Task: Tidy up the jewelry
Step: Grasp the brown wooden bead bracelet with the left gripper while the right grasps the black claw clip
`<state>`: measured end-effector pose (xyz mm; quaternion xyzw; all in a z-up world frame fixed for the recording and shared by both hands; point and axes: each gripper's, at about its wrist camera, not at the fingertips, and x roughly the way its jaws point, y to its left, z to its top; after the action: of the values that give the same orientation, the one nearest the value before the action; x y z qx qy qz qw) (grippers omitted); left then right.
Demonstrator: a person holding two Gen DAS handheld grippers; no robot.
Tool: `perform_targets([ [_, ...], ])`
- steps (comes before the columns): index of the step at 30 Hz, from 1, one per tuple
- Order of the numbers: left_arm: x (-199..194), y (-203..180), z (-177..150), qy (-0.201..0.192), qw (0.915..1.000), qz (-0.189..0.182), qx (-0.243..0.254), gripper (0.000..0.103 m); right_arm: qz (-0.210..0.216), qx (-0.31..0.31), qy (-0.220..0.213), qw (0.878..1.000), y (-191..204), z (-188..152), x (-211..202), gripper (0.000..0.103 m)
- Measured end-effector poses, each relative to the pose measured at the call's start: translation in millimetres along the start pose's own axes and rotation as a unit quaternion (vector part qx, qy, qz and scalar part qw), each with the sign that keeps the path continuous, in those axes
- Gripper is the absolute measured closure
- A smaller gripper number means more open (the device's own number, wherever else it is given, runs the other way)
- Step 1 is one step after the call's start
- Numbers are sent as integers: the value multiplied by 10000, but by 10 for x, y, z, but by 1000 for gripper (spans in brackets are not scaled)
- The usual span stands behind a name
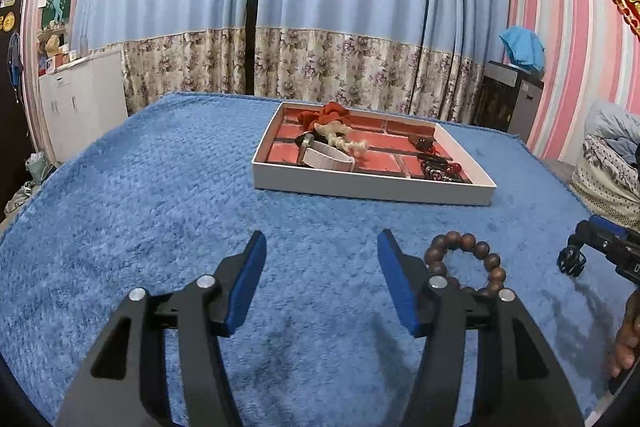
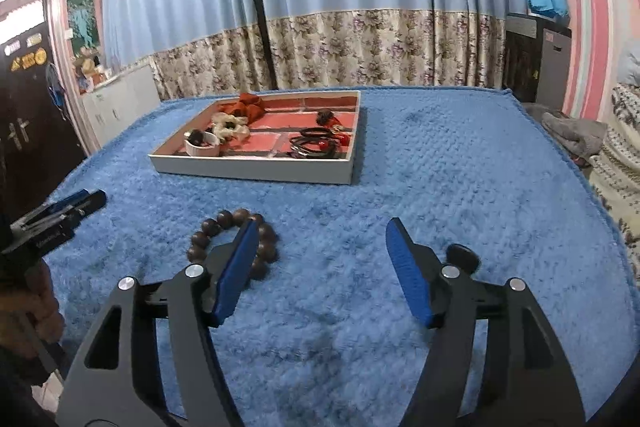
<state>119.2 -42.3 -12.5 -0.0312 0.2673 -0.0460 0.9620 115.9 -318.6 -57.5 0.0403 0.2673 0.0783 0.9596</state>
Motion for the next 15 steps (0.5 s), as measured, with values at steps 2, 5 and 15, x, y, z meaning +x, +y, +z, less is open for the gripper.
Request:
perform_targets([
  [2, -1, -25, -3, -14, 10000, 30, 29, 46, -108, 79, -70, 9999, -106, -12, -63, 37],
  [5, 22, -75, -11, 102, 9999, 100, 66, 46, -391, 124, -122, 9991, -281, -63, -136, 37],
  [15, 200, -506, -110, 532, 9981, -258, 156, 46, -776, 170, 55, 9968, -759, -161, -110, 37],
])
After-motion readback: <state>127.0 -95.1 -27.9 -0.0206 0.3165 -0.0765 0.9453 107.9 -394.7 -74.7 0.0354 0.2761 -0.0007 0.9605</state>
